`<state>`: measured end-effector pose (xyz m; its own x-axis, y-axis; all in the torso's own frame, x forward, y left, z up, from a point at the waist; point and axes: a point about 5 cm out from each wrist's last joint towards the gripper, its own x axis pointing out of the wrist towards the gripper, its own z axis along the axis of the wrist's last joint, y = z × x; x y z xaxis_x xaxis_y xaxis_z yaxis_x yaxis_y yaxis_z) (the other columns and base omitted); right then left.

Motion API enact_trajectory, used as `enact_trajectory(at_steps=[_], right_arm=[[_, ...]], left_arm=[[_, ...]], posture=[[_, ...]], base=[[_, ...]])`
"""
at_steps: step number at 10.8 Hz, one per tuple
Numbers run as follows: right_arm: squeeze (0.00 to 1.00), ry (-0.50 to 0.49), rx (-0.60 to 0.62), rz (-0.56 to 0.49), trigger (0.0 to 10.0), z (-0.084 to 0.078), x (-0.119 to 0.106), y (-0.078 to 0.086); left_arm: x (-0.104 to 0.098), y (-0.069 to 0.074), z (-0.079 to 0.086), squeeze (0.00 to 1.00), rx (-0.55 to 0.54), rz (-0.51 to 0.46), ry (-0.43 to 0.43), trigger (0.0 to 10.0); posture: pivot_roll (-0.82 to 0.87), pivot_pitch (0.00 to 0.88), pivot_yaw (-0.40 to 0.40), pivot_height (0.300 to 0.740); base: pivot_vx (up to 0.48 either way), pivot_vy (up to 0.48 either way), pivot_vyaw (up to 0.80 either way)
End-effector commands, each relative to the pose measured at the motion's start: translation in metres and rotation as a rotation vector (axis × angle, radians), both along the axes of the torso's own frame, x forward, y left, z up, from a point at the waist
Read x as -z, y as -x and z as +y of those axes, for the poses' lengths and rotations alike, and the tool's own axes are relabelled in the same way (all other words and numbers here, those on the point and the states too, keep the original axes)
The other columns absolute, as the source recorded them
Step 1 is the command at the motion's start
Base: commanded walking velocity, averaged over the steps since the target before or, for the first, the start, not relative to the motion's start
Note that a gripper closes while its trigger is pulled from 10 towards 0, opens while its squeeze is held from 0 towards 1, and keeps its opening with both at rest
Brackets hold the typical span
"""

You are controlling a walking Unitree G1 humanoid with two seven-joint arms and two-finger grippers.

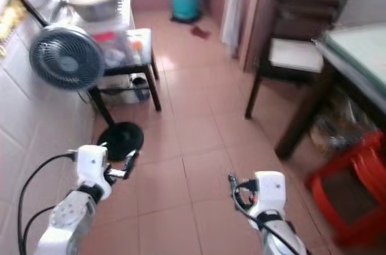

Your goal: Setting the table

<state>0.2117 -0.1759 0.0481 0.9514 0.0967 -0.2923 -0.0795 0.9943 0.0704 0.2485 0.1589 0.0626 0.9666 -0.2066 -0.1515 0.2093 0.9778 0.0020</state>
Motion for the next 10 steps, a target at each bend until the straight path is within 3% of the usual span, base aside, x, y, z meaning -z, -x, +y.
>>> enact_trajectory(at_steps=[1,4,10], right_arm=[[0.00,-0.019,-0.013,0.004,10.0,0.0071,0.0009,0.0003],[0.00,-0.024,-0.015,0.005,10.0,0.0076,0.0016,-0.0001],[0.00,-0.033,-0.015,0.009,10.0,0.0097,0.0019,0.0011]], left_arm=[[0.0058,0.0038,0.0113,0.00,-0.031,0.030,-0.016,10.0],[0.0060,0.0035,0.0102,0.00,-0.025,0.030,-0.019,10.0],[0.0084,0.0048,0.0114,0.00,-0.029,0.051,-0.028,10.0]], posture=[[-0.03,0.095,0.064,0.740],[-0.03,0.093,0.065,0.740],[-0.03,0.097,0.065,0.740]], base=[[0.259,0.000,-0.79],[0.257,0.000,-0.79],[0.000,0.000,-0.75]])
